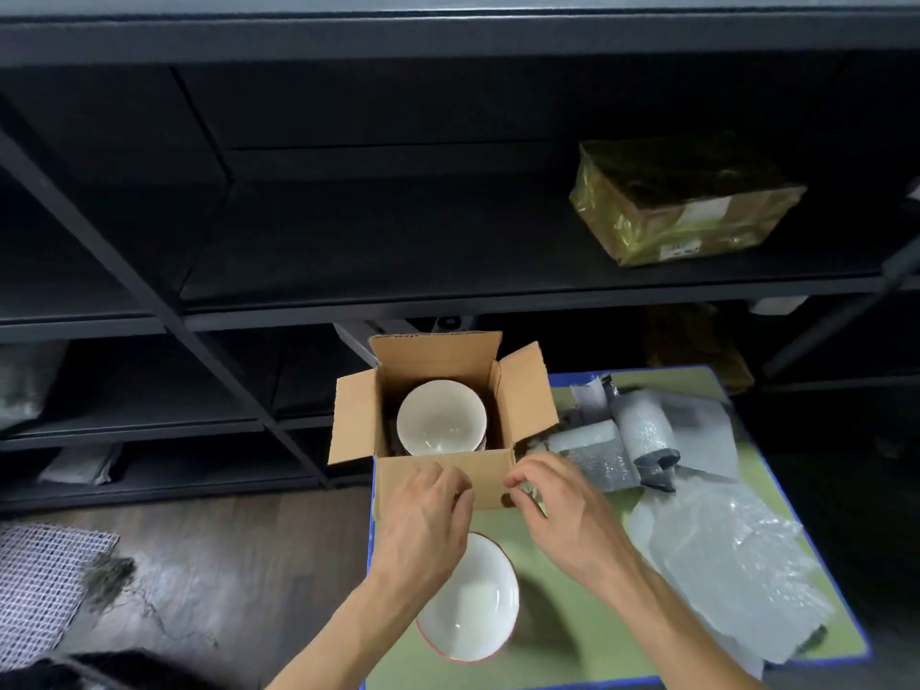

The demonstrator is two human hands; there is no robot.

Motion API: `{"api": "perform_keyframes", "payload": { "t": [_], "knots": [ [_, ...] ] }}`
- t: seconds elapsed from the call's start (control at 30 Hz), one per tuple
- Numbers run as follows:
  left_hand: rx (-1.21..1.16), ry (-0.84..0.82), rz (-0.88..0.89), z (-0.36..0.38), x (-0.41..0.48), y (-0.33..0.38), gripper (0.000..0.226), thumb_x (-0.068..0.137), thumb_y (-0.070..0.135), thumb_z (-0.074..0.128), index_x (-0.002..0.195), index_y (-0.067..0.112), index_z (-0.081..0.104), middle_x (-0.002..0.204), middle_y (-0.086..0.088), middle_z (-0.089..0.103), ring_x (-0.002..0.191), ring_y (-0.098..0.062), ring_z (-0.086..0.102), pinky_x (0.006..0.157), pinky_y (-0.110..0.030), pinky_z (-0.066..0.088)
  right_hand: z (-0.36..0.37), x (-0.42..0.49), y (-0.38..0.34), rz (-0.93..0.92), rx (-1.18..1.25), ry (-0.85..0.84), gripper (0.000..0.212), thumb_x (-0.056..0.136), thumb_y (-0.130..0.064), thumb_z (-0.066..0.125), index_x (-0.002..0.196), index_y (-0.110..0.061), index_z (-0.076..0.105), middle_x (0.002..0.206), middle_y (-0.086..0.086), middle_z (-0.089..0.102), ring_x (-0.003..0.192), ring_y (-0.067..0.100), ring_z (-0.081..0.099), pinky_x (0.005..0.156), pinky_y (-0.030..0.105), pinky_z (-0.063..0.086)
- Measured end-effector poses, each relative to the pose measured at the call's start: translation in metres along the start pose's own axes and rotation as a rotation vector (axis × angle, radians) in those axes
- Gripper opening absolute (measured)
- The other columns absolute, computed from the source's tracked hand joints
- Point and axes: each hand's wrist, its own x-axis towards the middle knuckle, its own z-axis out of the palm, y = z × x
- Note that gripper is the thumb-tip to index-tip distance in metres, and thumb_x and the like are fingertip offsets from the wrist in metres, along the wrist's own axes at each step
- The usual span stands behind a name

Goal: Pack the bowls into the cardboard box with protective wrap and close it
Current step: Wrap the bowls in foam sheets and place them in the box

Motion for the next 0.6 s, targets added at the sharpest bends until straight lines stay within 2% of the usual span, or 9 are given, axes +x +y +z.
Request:
{"api": "perform_keyframes", "payload": {
  "t": [0.17, 0.3, 0.47, 0.6],
  "knots": [
    [-0.078, -0.052, -0.017, 0.013, -0.017, 0.012, 0.015, 0.098, 0.026, 0.050, 0.087, 0.022, 0.059, 0.077, 0.009, 0.055, 0.073, -0.013, 0.050, 0.064, -0.035, 0.044, 0.000, -0.009, 0.003, 0.002, 0.011, -0.002, 0.010, 0.098, -0.024, 0.059, 0.103, -0.026, 0.066, 0.103, -0.016, 0.057, 0.096, 0.004, 0.056, 0.081, 0.026, 0.048],
    [-0.096, -0.135, -0.006, 0.034, -0.024, 0.020, 0.019, 0.098, 0.035, 0.043, 0.092, 0.027, 0.059, 0.079, 0.009, 0.056, 0.073, -0.014, 0.053, 0.066, -0.038, 0.045, 0.001, -0.023, 0.015, 0.036, 0.025, 0.014, 0.009, 0.097, -0.022, 0.059, 0.100, -0.024, 0.067, 0.100, -0.015, 0.058, 0.094, 0.005, 0.056, 0.079, 0.024, 0.047],
    [-0.145, -0.225, 0.040, 0.059, -0.020, 0.042, 0.017, 0.100, 0.033, 0.046, 0.102, 0.027, 0.062, 0.091, 0.010, 0.062, 0.086, -0.012, 0.056, 0.071, -0.026, 0.039, -0.004, -0.052, 0.053, 0.184, -0.028, -0.068, 0.016, 0.098, -0.028, 0.055, 0.111, -0.029, 0.064, 0.110, -0.017, 0.059, 0.105, 0.005, 0.057, 0.085, 0.025, 0.048],
    [-0.106, -0.342, 0.090, 0.089, -0.010, 0.063, 0.027, 0.099, 0.039, 0.044, 0.117, 0.028, 0.061, 0.100, 0.007, 0.064, 0.093, -0.015, 0.060, 0.078, -0.033, 0.047, -0.015, -0.084, 0.092, 0.360, -0.101, -0.107, 0.024, 0.100, -0.031, 0.051, 0.122, -0.029, 0.060, 0.123, -0.014, 0.057, 0.120, 0.007, 0.051, 0.094, 0.026, 0.046]
  ]
}}
